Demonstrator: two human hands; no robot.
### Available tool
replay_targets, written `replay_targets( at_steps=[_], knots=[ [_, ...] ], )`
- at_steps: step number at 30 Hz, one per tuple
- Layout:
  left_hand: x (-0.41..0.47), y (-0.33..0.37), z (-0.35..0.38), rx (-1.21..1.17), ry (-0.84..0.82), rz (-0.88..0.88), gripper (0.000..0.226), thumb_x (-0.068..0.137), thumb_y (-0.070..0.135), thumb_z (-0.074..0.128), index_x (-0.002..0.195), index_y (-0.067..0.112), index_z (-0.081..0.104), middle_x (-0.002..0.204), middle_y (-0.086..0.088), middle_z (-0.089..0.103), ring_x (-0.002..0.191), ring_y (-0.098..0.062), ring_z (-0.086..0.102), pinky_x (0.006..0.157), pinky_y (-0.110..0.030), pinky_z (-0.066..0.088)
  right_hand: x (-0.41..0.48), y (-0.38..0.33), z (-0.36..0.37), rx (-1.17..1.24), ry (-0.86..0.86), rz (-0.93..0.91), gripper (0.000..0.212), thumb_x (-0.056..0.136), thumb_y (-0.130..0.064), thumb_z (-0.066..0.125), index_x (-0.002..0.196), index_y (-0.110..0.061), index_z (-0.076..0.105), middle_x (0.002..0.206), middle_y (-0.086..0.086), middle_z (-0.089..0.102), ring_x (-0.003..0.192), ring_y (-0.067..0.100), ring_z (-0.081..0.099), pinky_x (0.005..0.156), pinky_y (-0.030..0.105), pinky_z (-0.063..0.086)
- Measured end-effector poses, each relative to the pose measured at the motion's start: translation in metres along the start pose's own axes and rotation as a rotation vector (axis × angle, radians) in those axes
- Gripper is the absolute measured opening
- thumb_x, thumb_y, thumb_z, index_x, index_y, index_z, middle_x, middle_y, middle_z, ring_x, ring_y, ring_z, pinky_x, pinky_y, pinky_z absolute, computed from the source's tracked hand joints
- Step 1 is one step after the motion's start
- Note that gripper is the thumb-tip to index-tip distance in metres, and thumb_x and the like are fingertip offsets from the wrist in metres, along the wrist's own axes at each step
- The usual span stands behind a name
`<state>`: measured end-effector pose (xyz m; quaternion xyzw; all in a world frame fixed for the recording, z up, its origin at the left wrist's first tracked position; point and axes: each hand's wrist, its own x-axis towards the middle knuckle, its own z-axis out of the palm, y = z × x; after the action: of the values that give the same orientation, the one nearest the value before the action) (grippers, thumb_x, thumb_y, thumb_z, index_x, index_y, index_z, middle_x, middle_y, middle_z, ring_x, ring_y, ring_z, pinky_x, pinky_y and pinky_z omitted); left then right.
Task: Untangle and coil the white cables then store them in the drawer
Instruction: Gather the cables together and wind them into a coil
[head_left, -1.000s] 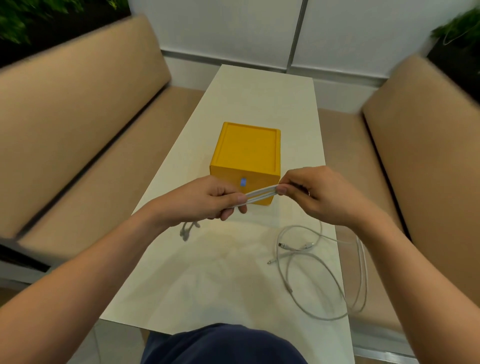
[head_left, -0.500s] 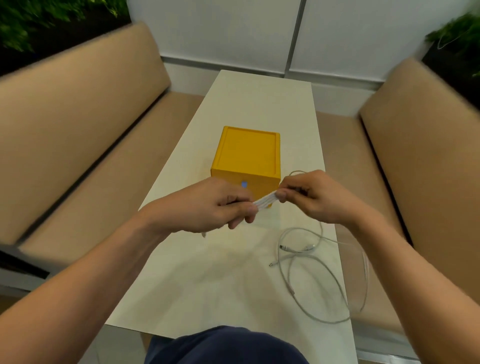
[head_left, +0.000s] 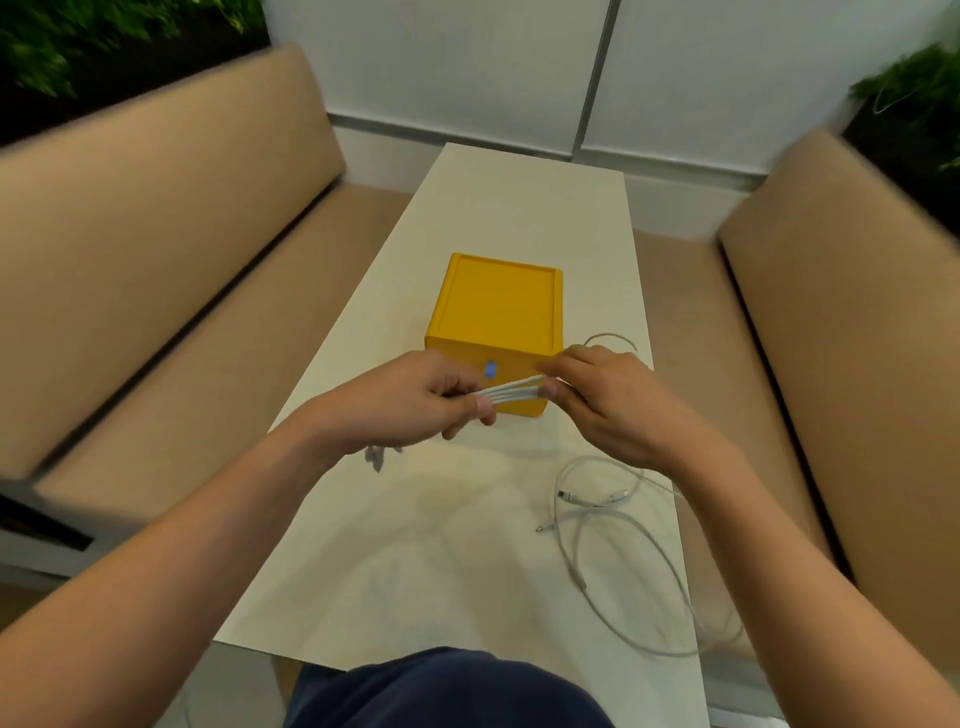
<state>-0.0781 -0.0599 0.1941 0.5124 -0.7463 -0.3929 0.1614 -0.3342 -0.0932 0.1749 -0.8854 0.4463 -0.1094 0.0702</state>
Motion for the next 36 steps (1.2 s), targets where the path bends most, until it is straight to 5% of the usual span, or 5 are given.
replay_targets(
  at_steps=[3,5,8,11,36],
  knots=[
    [0.001,0.002,0.003,0.015,0.023,-0.012,0.021,0.104,0.034,0.059,0.094,0.029,0.077,0.07,0.009,0.071,0.054,0.002,0.05,0.049,-0.012,0.037,-0.002,-0.016,-0.003,0.024,0.026,-0.069,0.051,0.107,-0.048,0.032,0.151,-0.026,0.046,0.144,-0.005,0.057,0.131,0.017,0.05,0.12,0.046,0.029],
    [0.0,0.005,0.005,0.01,0.013,0.002,0.02,0.103,0.035,0.06,0.094,0.028,0.077,0.075,0.01,0.075,0.055,0.002,0.052,0.051,-0.011,0.038,-0.001,-0.024,-0.005,0.118,-0.06,-0.105,0.041,0.109,-0.047,0.032,0.134,-0.027,0.058,0.121,-0.009,0.066,0.114,0.009,0.056,0.125,0.046,0.017],
    [-0.001,0.009,0.006,0.018,0.009,0.023,0.018,0.1,0.033,0.065,0.089,0.025,0.076,0.078,0.009,0.077,0.065,0.0,0.069,0.062,-0.016,0.049,0.002,-0.027,-0.007,0.2,-0.106,-0.08,0.026,0.109,-0.037,0.043,0.097,-0.021,0.061,0.078,-0.012,0.057,0.075,0.009,0.052,0.088,0.045,0.048],
    [0.002,0.008,0.008,0.024,0.094,-0.009,0.018,0.092,0.035,0.076,0.081,0.02,0.077,0.073,0.009,0.077,0.069,-0.001,0.074,0.066,-0.018,0.054,-0.001,-0.028,-0.006,0.061,-0.038,-0.1,0.019,0.108,-0.039,0.043,0.093,-0.03,0.052,0.071,-0.019,0.044,0.066,0.003,0.045,0.058,0.034,0.035],
    [-0.004,-0.001,0.006,-0.014,0.014,0.125,0.03,0.105,0.028,0.055,0.08,0.02,0.068,0.058,0.01,0.057,0.055,-0.005,0.048,0.056,-0.025,0.04,0.008,-0.02,-0.01,0.23,0.074,-0.035,0.026,0.1,-0.049,0.046,0.088,-0.034,0.064,0.06,-0.012,0.051,0.057,0.01,0.047,0.053,0.044,0.044]
  ],
)
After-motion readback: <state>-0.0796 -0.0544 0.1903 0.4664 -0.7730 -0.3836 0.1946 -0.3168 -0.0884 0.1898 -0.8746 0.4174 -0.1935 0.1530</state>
